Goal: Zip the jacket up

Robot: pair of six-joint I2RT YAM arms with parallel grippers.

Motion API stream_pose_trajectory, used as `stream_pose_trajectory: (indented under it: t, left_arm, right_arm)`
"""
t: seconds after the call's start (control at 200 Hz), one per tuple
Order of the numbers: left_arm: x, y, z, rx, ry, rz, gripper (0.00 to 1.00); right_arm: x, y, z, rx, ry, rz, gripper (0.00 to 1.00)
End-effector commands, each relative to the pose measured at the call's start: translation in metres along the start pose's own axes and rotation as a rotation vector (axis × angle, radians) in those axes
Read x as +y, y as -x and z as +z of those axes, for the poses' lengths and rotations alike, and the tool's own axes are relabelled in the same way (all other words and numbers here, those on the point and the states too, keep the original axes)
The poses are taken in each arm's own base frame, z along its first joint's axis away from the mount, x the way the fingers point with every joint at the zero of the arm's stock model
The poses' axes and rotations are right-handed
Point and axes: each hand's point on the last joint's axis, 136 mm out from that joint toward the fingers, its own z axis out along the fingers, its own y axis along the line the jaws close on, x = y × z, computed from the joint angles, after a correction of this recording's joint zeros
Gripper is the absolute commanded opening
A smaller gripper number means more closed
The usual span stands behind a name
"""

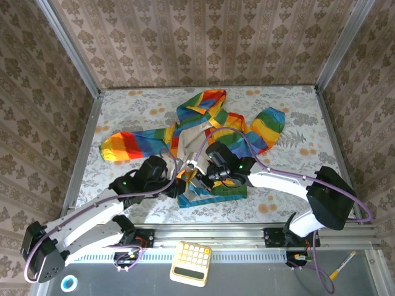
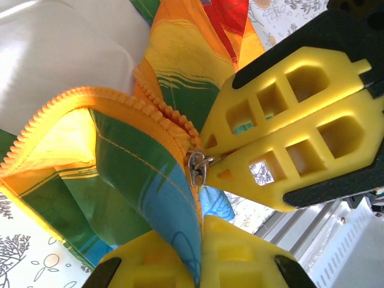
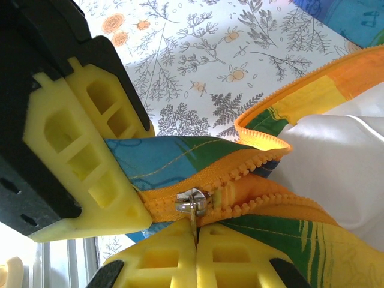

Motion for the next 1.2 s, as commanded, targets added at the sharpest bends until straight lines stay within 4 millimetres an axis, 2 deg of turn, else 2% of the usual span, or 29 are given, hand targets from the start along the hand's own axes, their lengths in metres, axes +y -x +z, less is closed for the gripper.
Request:
stream_pose_trajectory:
  t: [0.0,0.1,0.155,0.275,0.325,0.39,0.52,0.555,0.745,1.155,1.195]
  left_arm:
    - [-0.005,-0.012,-0.008,0.076,-0.014,0.026,0.0]
    - [-0.006,-0.012,-0.008,0.089,-0.016,0.039,0.0]
    - [-0.005,-0.011,-0.008,0.096,-0.016,0.048,0.0]
    - [-0.006,-0.006,-0.008,0.114,-0.032,0.083,0.0]
    - [-0.007,-0.003,-0.01,0.128,-0.039,0.105,0.0]
    - [-0.008,-0.001,-0.011,0.154,-0.044,0.141,0.0]
    - [-0.01,0.0,-0.013,0.206,-0.058,0.22,0.0]
    - [-0.012,0.001,-0.013,0.214,-0.063,0.242,0.0]
    - [-0.016,0.005,-0.015,0.23,-0.081,0.307,0.0]
    - [-0.018,0.008,-0.016,0.231,-0.084,0.323,0.0]
    - [-0.018,0.007,-0.016,0.232,-0.084,0.325,0.0]
  right_arm:
    - [-0.046,-0.009,-0.012,0.029,-0.203,0.085,0.0]
    - [-0.049,-0.012,-0.012,0.026,-0.201,0.101,0.0]
    - [-0.042,-0.012,-0.012,0.01,-0.15,0.073,0.0]
    - [-0.012,-0.009,-0.012,-0.049,0.014,-0.029,0.3]
    - [-0.005,-0.01,-0.013,-0.057,0.052,-0.055,0.37]
    - [-0.001,-0.009,-0.016,-0.068,0.073,-0.077,0.41]
    - [0.0,-0.007,-0.023,-0.105,0.082,-0.092,0.42]
    - [0.002,0.002,-0.033,-0.149,0.074,-0.111,0.42]
    - [0.007,0.009,-0.044,-0.227,0.073,-0.147,0.41]
    - [0.016,0.022,-0.033,-0.244,0.17,-0.13,0.37]
    - [0.013,0.016,-0.025,-0.219,0.181,-0.116,0.37]
